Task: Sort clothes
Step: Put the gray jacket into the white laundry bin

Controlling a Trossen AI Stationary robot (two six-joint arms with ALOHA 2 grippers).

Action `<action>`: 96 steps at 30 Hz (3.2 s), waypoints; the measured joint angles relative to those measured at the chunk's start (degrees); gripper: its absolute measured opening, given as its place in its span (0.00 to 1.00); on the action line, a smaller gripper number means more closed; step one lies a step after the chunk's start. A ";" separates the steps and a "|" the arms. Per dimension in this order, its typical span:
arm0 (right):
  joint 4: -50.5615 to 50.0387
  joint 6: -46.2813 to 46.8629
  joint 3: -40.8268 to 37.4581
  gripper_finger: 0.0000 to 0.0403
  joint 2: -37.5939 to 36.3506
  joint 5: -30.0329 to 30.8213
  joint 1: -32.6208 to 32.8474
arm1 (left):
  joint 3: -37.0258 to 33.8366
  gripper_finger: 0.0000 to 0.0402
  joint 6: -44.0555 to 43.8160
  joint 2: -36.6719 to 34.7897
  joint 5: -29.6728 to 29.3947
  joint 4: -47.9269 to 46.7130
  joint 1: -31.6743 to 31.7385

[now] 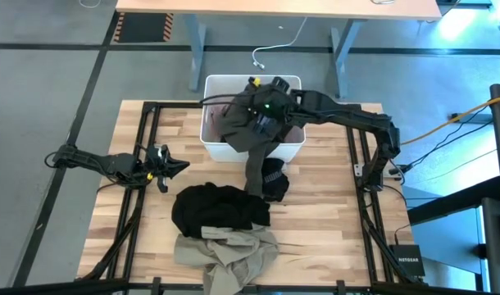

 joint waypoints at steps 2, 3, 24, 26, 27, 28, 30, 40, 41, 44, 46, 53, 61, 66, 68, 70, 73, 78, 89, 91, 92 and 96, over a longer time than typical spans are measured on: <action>0.21 0.02 -0.24 0.44 0.00 0.29 0.03 | 0.00 0.01 0.05 0.00 0.06 -0.01 0.00; 0.32 -0.02 -0.24 0.48 0.00 0.72 0.03 | 0.02 0.01 0.05 0.00 0.06 -0.01 0.00; -17.14 1.44 18.28 0.64 -1.13 -0.97 9.69 | 0.02 0.01 -1.67 -0.02 0.04 -0.07 0.00; -19.02 2.19 18.33 0.64 -1.56 -1.96 11.64 | 0.02 0.01 -1.51 -0.02 0.07 -0.07 -0.02; -19.94 2.67 18.37 0.64 -1.64 -2.37 12.52 | 0.02 0.01 -1.19 -0.02 0.05 -0.06 -0.02; -21.05 2.83 18.39 0.64 -1.70 -2.88 13.30 | 0.02 0.01 -0.93 -0.02 0.06 -0.05 0.00; -23.22 2.97 17.98 0.64 -1.70 -4.47 14.70 | 0.02 0.01 -1.16 -0.02 0.06 -0.05 -0.02; -25.66 13.31 8.13 0.64 -1.72 -7.31 23.93 | 0.02 0.01 -2.96 -0.02 0.06 -0.05 -0.02; -25.62 14.00 6.68 0.64 -1.76 -6.66 25.05 | 0.02 0.01 -2.82 -0.02 0.06 -0.05 -0.02; -24.02 14.92 1.59 0.64 -2.31 -2.58 28.38 | 0.02 0.01 -2.67 -0.02 0.05 -0.05 -0.01; -20.92 15.06 -2.40 0.64 -2.98 -1.00 29.96 | 0.02 0.01 -2.90 -0.02 0.04 -0.05 -0.02; -7.79 15.92 -17.42 0.64 -4.41 -0.91 31.41 | 0.02 0.01 -2.92 -0.02 0.06 -0.07 -0.01; 10.57 19.57 -34.09 0.64 -5.55 1.36 28.47 | 0.02 0.01 -2.56 -0.02 0.06 -0.03 -0.01; 14.94 28.28 -42.65 0.64 -5.66 4.41 26.32 | 0.02 0.01 -3.38 -0.02 0.06 -0.07 -0.02; 19.76 29.75 -46.02 0.64 -5.66 4.50 25.27 | 0.02 0.01 -3.49 0.00 0.07 -0.07 -0.02; 26.50 29.88 -49.02 0.64 -5.66 3.41 24.05 | 0.02 0.01 -3.54 -0.02 0.04 -0.07 -0.02; 37.06 29.54 -52.69 0.64 -5.66 0.99 22.40 | 0.02 0.01 -3.81 -0.02 0.06 -0.05 0.00; 43.89 28.07 -54.16 0.64 -5.66 -2.51 21.25 | 0.02 0.01 -3.98 -0.02 0.06 -0.07 -0.02; 48.71 25.25 -52.65 0.62 -5.05 -1.24 19.41 | 0.04 0.01 -4.69 -0.01 0.05 -0.09 -0.02; 49.89 25.21 -52.65 0.56 -4.68 -0.82 19.46 | 0.04 0.01 -4.51 0.00 0.07 -0.09 -0.02; 50.53 24.99 -52.67 0.51 -4.68 -0.40 19.60 | 0.04 0.01 -4.27 0.00 0.06 -0.09 -0.02; 52.23 21.78 -52.44 0.20 -4.79 0.00 19.60 | 0.04 0.01 -3.77 0.00 0.06 -0.09 -0.02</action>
